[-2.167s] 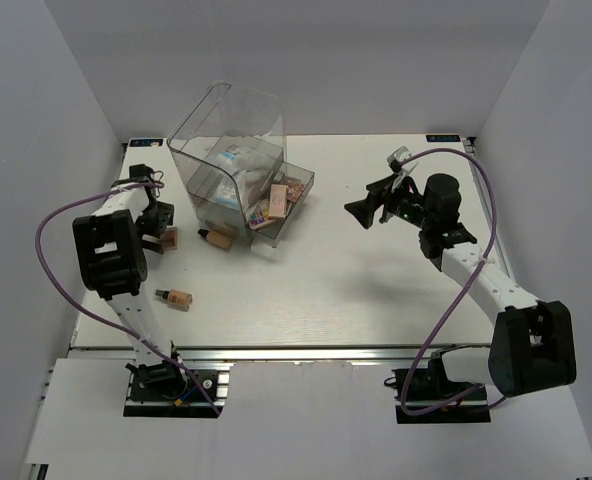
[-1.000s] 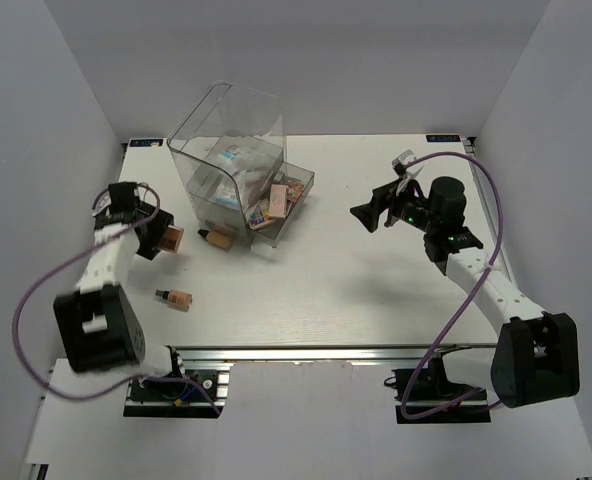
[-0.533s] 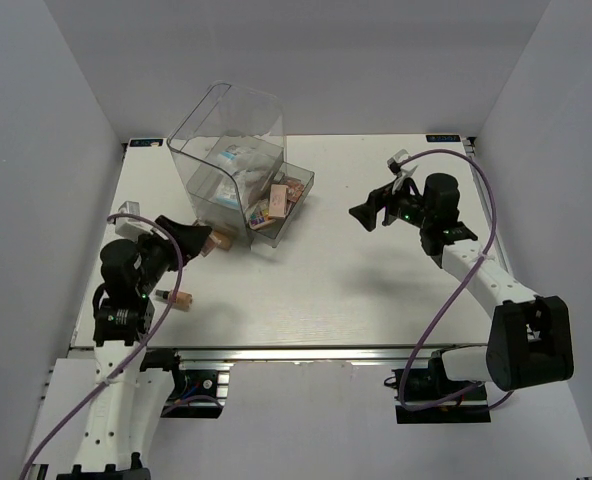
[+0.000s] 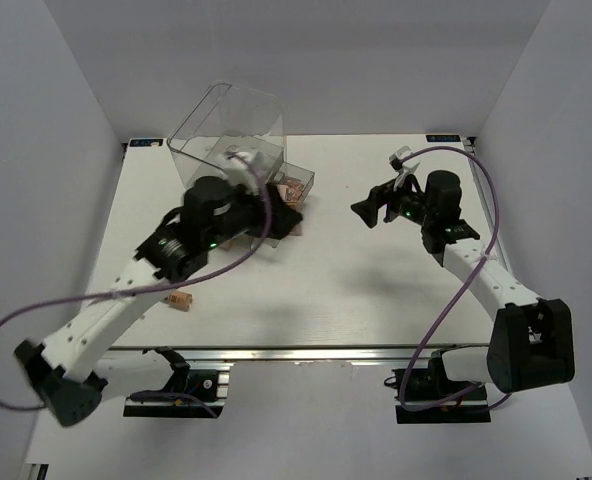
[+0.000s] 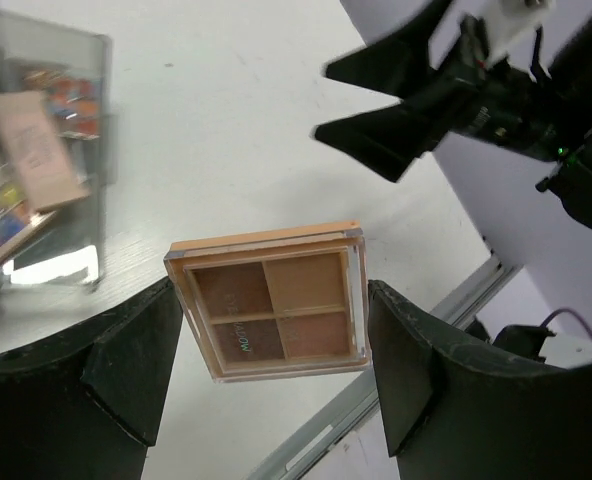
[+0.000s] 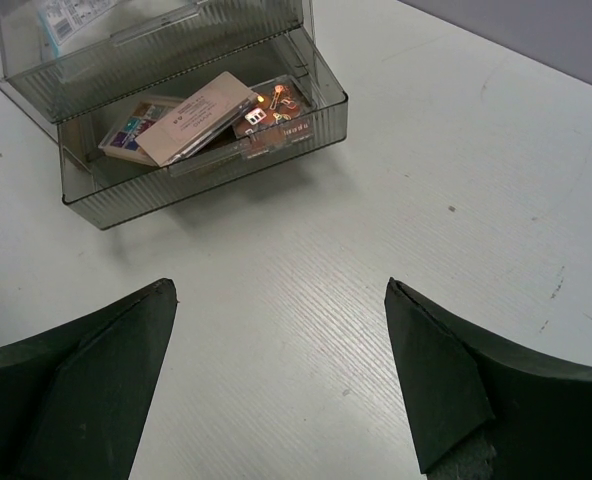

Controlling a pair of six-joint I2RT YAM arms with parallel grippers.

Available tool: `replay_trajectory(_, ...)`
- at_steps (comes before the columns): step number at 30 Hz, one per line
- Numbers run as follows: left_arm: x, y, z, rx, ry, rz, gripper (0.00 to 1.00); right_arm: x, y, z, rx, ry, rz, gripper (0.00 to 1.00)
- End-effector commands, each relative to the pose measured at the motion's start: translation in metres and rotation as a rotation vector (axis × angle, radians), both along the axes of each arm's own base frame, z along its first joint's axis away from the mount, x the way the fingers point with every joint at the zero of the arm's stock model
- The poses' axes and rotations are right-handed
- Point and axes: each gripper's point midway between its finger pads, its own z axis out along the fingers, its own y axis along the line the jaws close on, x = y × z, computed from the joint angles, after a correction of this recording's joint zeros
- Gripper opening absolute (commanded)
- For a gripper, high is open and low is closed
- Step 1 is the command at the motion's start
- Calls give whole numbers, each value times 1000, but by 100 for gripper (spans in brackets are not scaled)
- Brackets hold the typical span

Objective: Organize the makeup

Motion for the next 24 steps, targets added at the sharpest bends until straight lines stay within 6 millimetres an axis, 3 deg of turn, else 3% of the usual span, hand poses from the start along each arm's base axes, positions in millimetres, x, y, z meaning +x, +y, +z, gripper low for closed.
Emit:
replay_trajectory(1, 18, -29, -2, 203, -70, 25, 0, -1, -8, 22, -11, -79, -23, 89)
replay_trajectory(4, 44, -36, -31, 365, -37, 56, 0, 0, -16, 19, -31, -78, -57, 89)
replay_trajectory(6, 68, -28, -39, 479, -66, 118, 0, 1, -18, 16, -37, -73, -67, 89)
replay_trajectory(7, 79, -28, -29, 508, -80, 136, 0, 1, -19, 15, -39, -69, -72, 89)
replay_trajectory(8, 97, -34, -54, 585, -41, 139, 0, 2, -21, 14, -43, -69, -80, 89)
replay_trajectory(9, 112, -28, -59, 638, -36, 166, 0, 1, -20, 13, -43, -67, -79, 89)
replay_trajectory(10, 124, -29, -45, 650, -47, 188, 0, 2, -21, 13, -43, -67, -82, 89)
replay_trajectory(11, 140, -35, -72, 731, -19, 174, 0, 2, -21, 13, -44, -65, -83, 89)
replay_trajectory(13, 160, -34, -68, 779, -42, 211, 0, 2, -22, 13, -43, -66, -86, 89)
replay_trajectory(14, 169, -37, -86, 821, -27, 201, 0, 2, -23, 12, -43, -63, -90, 89)
replay_trajectory(16, 184, -33, -88, 851, -37, 227, 5, 1, -25, 10, -42, -61, -95, 89)
replay_trajectory(18, 197, -23, -102, 861, -9, 258, 7, 0, -26, 10, -42, -64, -98, 89)
replay_trajectory(23, 213, -10, -121, 862, 31, 294, 13, -4, -29, 2, -39, -45, -102, 89)
replay_trajectory(24, 214, -9, -124, 862, 37, 291, 18, -4, -28, 1, -39, -42, -101, 89)
